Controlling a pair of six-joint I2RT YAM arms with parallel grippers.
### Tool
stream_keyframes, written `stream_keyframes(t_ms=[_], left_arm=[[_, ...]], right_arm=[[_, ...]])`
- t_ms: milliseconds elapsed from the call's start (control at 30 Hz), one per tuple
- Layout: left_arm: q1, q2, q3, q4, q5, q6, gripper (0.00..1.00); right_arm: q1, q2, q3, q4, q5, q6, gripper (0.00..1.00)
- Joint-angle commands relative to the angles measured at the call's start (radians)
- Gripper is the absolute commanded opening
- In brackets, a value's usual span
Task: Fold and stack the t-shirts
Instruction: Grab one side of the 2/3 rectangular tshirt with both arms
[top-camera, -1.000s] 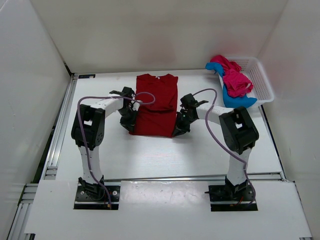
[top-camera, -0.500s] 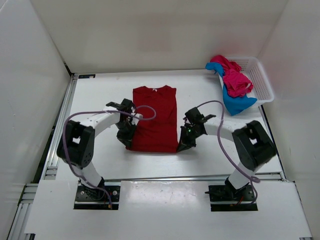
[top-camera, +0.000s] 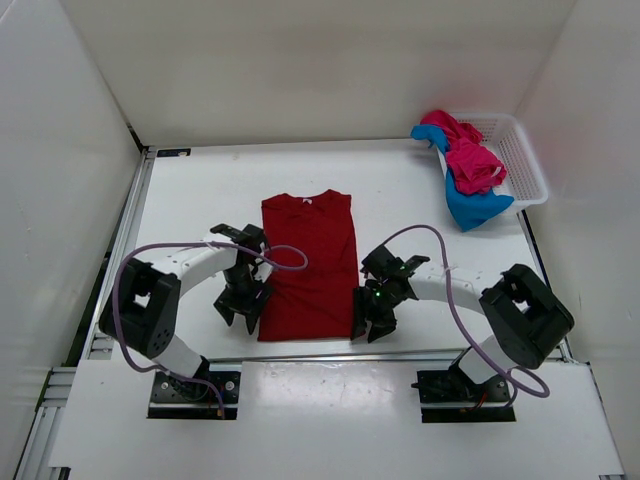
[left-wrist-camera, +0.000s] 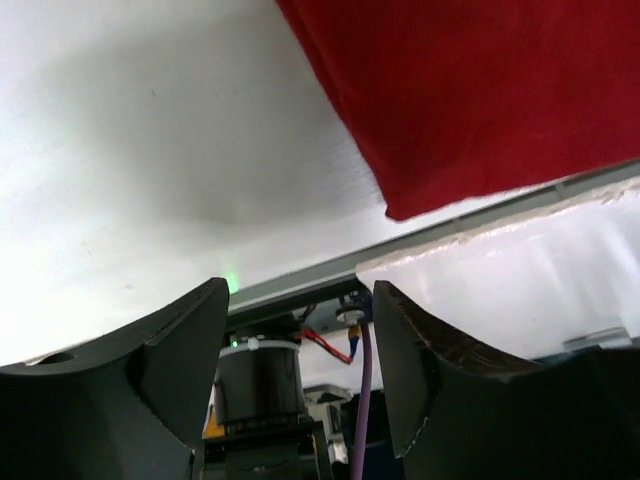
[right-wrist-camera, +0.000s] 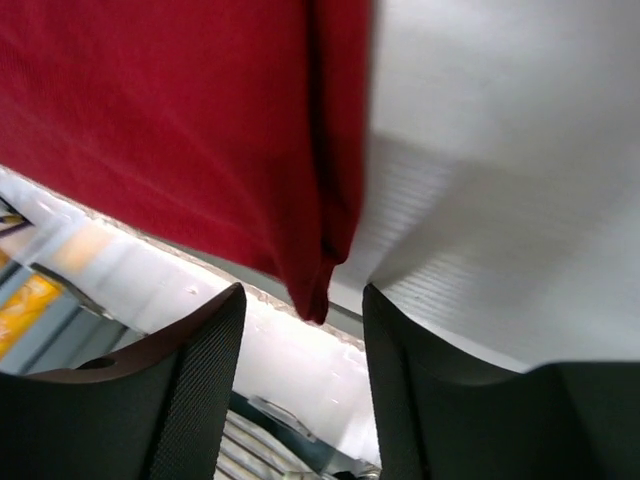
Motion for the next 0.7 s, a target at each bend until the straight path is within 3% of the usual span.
stream_keyframes(t_ms=[0,200,433,667], left_arm=[[-0.011,-0.039,-0.003,0.058,0.024,0.004,0.71],[-0.114,-0.071,-0.065,0.267,-0.074,0.004,0.72],[-0.16,-0.143,-0.17,0.387,0.01,0.004,0.72],[-0.188,-0.082,-0.201,0.398,0.009,0.004,0.71]], right_arm=[[0.02,-0.029,-0.013,-0.002,0.055,0.0,0.56],[0.02,-0.04,-0.013,0.007,0.074,0.009,0.58],[0.02,-0.111,-0.024,0.019,0.105,0.047,0.59],[0.02,-0.148,-0.091,0.156,0.128,0.159,0.62]])
